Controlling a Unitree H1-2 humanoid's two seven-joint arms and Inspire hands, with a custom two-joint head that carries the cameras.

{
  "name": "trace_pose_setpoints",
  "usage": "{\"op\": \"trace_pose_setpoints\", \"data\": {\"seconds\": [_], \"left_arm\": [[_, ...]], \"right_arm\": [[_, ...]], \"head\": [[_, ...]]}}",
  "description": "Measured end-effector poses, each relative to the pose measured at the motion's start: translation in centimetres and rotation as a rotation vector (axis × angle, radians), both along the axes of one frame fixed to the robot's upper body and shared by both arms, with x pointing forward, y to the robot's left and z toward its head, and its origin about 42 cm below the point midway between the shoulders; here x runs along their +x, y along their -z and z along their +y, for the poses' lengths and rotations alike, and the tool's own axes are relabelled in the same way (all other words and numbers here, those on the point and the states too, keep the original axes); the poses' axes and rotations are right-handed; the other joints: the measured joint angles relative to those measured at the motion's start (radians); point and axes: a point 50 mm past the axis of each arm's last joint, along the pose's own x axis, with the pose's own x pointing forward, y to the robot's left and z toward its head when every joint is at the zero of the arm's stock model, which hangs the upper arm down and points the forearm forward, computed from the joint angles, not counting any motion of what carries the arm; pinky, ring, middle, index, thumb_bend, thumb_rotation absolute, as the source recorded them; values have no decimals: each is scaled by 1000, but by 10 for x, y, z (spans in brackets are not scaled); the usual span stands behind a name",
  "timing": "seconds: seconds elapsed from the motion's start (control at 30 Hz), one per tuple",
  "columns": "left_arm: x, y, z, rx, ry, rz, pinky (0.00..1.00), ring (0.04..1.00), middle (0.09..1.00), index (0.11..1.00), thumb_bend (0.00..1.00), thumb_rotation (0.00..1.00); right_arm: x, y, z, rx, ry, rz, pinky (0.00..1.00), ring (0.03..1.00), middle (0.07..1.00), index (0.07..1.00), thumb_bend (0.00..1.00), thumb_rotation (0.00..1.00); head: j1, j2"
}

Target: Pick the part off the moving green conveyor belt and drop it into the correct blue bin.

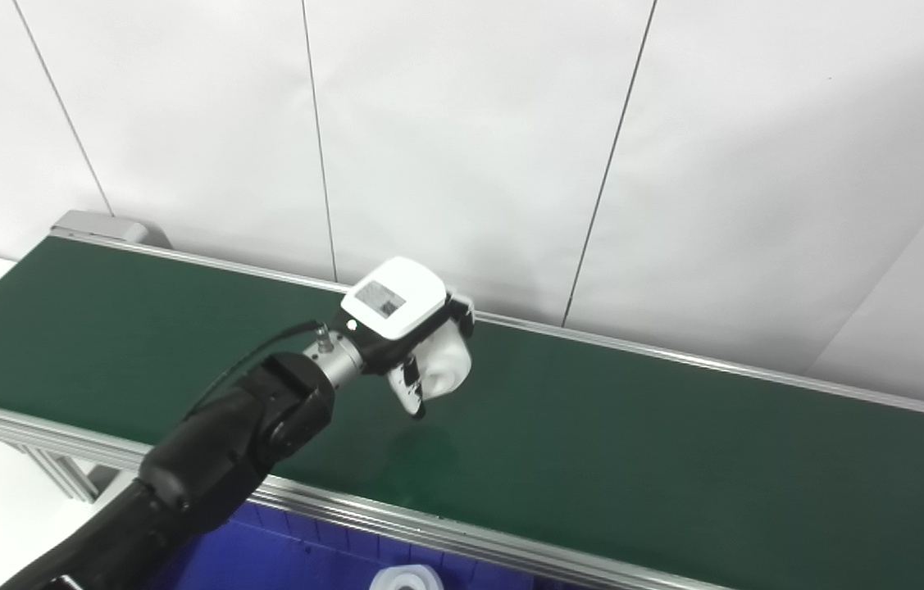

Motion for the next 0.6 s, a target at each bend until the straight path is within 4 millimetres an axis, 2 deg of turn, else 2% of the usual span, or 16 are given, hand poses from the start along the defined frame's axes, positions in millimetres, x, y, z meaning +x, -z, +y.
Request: {"op": "trace_pose_setpoints", "data": {"seconds": [0.1,0.13,0.17,0.23,0.27,0.33,0.37,0.43,0.47,0.53,0.6], "left_arm": [[-21,-13,-1,-20,26,-14,363,384,443,518,519,0],[-26,-10,0,-15,30,-1,362,384,440,520,518,0],[-33,-5,2,-11,29,20,359,379,436,522,518,0],[-47,7,6,-1,23,74,353,370,433,524,517,0],[-54,10,7,4,22,95,350,373,438,526,517,0],[-68,14,10,8,20,132,352,375,433,529,516,0],[-73,14,11,11,23,145,360,383,434,531,516,0],[-86,12,13,9,24,161,359,384,430,533,515,0],[-92,14,13,9,25,173,362,388,431,533,515,0],[-106,24,14,10,23,224,370,401,440,526,516,0],[-120,38,12,12,18,300,371,401,444,521,518,0]], "right_arm": [[0,0,0,14,3,1,601,667,707,702,680,932],[-1,-1,0,20,6,2,603,670,709,706,675,935],[-1,-2,-1,23,3,1,607,674,712,711,673,939],[-1,-7,-2,30,-2,-11,616,676,717,724,670,944],[-1,-10,-3,30,-6,-20,621,678,720,730,672,943],[1,-14,-5,27,-14,-30,625,680,723,735,680,943],[2,-16,-7,25,-16,-30,627,680,726,734,681,940],[4,-21,-10,22,-24,-43,635,682,729,736,694,930],[5,-25,-12,23,-25,-50,641,684,730,736,707,920],[7,-33,-18,20,-30,-63,643,682,725,730,714,896],[7,-39,-24,17,-27,-60,642,679,720,726,716,881]], "head": [[26,43],[28,48],[35,76],[35,77],[37,109],[38,136],[43,179],[43,179],[60,242],[63,252],[72,287]]}}
